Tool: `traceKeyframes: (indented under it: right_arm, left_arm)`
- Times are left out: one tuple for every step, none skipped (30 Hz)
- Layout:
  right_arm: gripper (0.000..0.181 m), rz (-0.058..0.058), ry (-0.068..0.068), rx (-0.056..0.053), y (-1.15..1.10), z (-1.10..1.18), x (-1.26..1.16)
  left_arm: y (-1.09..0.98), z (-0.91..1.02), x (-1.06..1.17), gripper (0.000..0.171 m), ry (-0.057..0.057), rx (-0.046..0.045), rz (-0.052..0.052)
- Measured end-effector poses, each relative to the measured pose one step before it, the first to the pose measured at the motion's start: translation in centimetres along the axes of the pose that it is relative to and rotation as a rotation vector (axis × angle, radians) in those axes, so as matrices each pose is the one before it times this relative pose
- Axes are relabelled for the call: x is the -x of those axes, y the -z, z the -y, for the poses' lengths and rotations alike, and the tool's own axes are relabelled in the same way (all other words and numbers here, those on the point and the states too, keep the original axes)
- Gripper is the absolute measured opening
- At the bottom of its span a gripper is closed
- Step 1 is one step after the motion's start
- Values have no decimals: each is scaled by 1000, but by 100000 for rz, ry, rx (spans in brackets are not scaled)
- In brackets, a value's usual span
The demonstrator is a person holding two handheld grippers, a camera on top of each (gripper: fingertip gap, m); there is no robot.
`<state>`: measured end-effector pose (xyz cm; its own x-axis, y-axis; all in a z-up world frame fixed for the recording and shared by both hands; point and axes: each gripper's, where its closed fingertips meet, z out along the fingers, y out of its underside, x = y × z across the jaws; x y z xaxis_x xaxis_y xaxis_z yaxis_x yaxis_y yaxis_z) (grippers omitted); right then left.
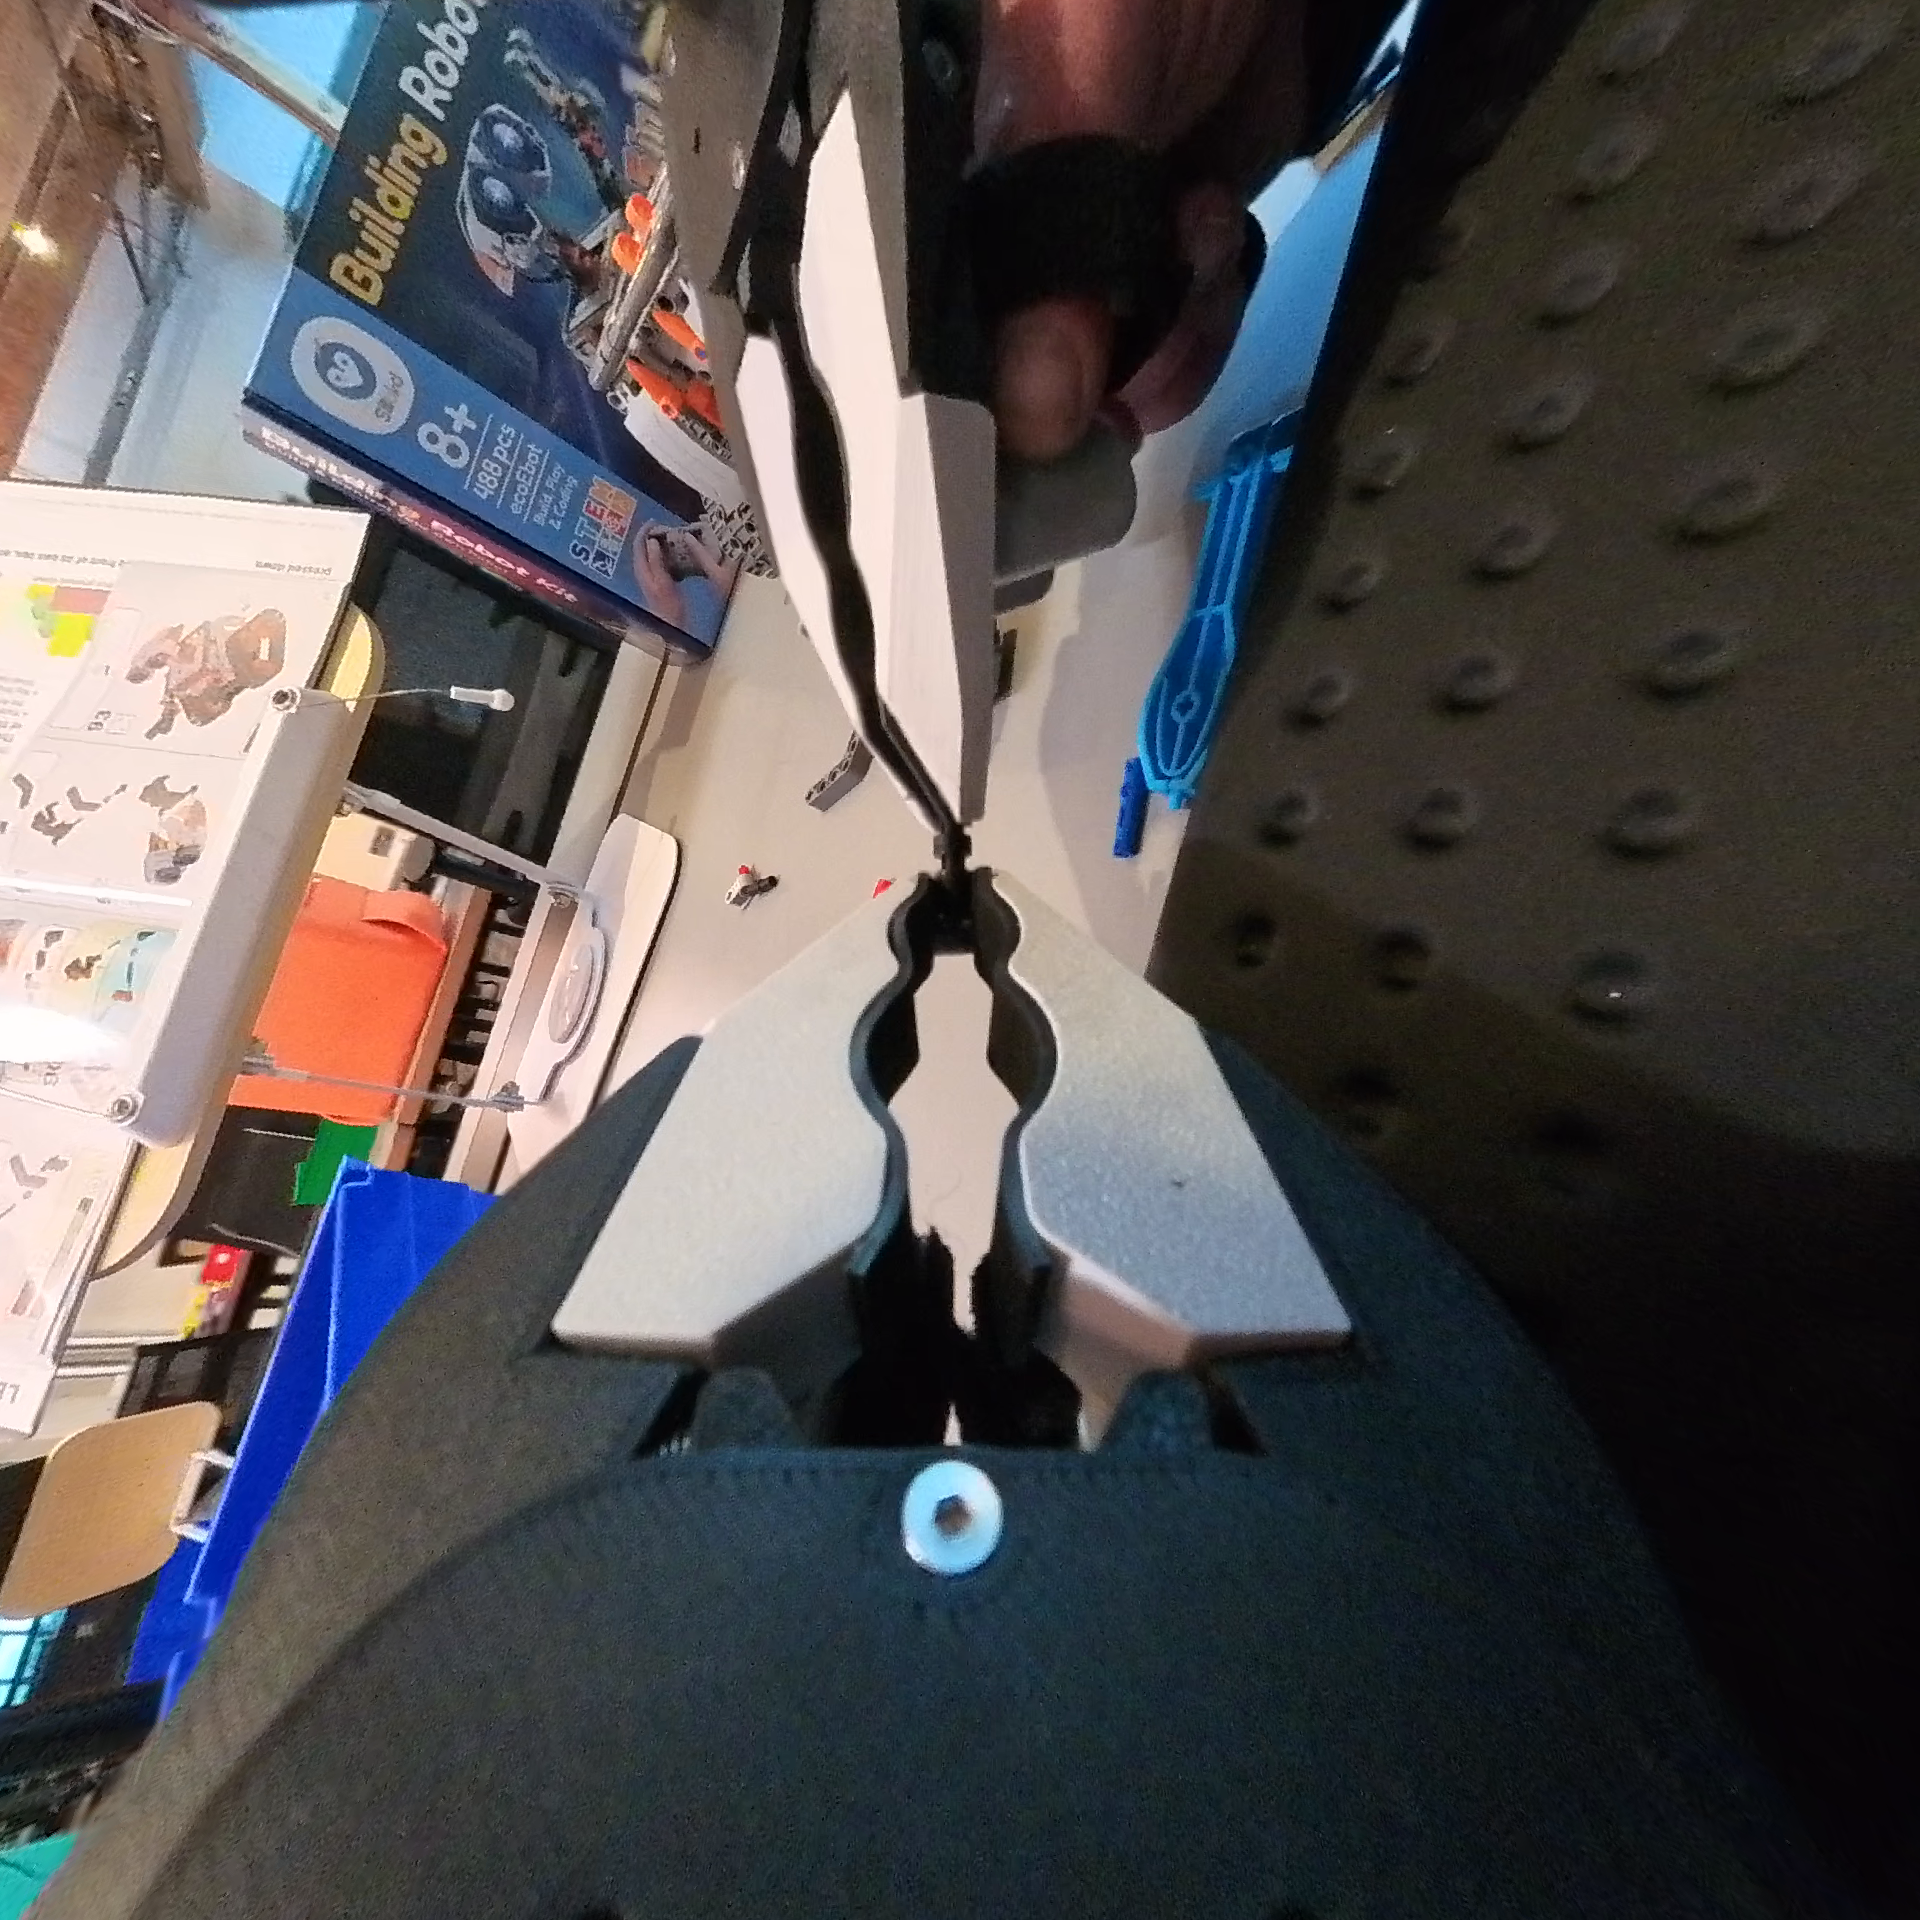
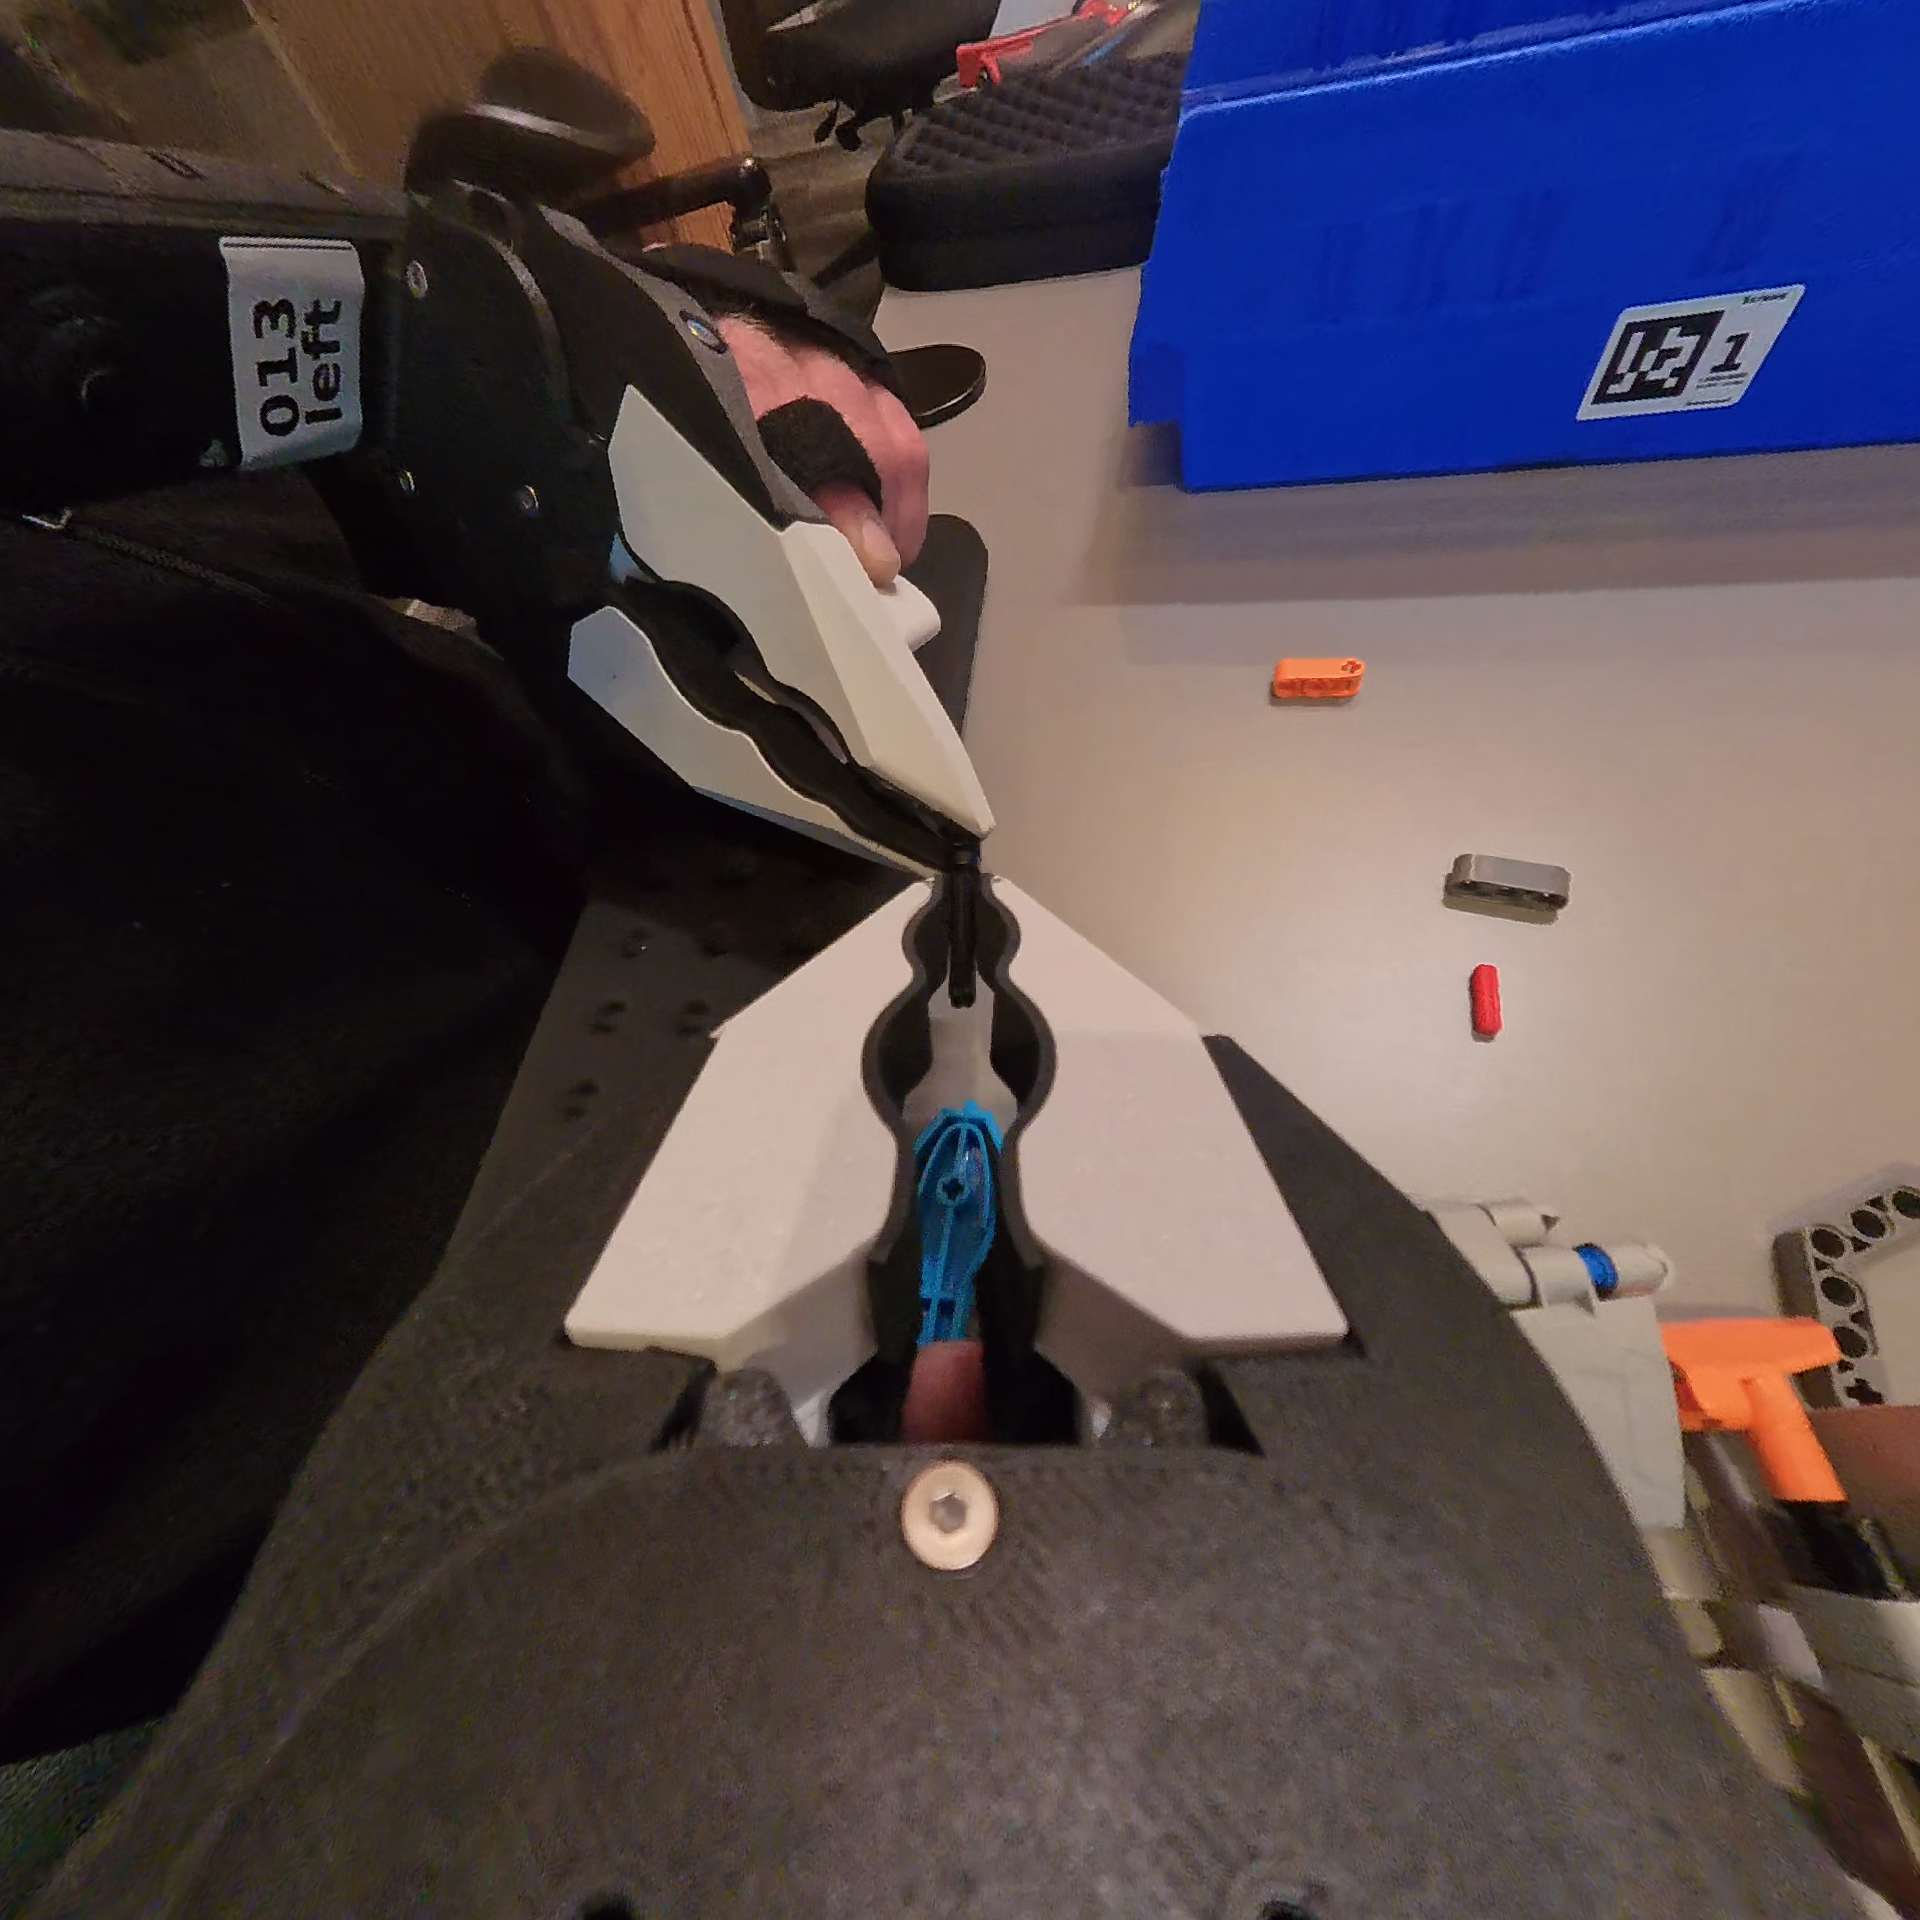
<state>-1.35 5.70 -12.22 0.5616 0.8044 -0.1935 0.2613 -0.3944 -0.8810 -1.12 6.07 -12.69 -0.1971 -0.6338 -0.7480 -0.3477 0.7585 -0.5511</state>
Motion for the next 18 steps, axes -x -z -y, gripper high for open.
traceKeyframes:
  right_arm:
    - [1,392,-121,169,-51,-19,26]
    - [1,273,125,181,-48,-18,29]
    - [0,86,-2,215,-45,-2,21]
    - [0,-49,-184,298,-60,-25,9]
    - [0,-176,-19,269,-79,-23,-25]
    - [0,64,48,498,-86,-33,15]
    - [0,-22,293,645,-91,-66,24]
    - [0,-423,339,584,-86,-52,-25]
    - [0,-426,444,397,-47,14,-16]
    - [0,-138,531,443,-46,20,25]
    - [0,121,134,492,-109,-46,46]
    - [0,415,-307,643,-153,-106,65]
    - [0,522,-158,906,-119,-148,58]
    - [0,287,47,886,-54,-133,6]
    - [0,-34,-47,545,-77,-95,11]
    - [1,-208,-60,399,-74,-56,-23]
    - [0,-267,-76,303,-67,-61,-34]
    - [0,-343,187,560,-75,-132,-43]
  left_arm:
    - [5,18,-90,4,-486,177,-117]
    - [0,19,-38,4,-420,171,76]
    - [24,22,-45,3,-437,-18,-69]
    - [-26,-21,-67,3,-156,119,-226]
    - [-44,-42,-28,3,-834,506,184]
    - [-37,6,-109,3,-1055,263,-72]
    - [-40,-37,-103,3,-690,501,-71]
    - [-41,-72,-52,3,-53,501,-121]
    - [-2,-7,18,3,-239,271,355]
    - [-6,27,-19,3,-380,59,79]
    - [-12,43,-114,3,-142,-157,-606]
    - [-17,58,-147,3,-450,-128,-562]
    - [-57,-13,-165,2,-1163,604,-315]
    - [-47,4,-132,2,-1018,323,-198]
    - [-27,-15,-113,2,214,152,-810]
    - [-32,-31,-24,2,493,9,-550]
    - [-38,-57,-60,2,-43,322,-460]
    - [-89,-97,-133,2,-376,594,-504]
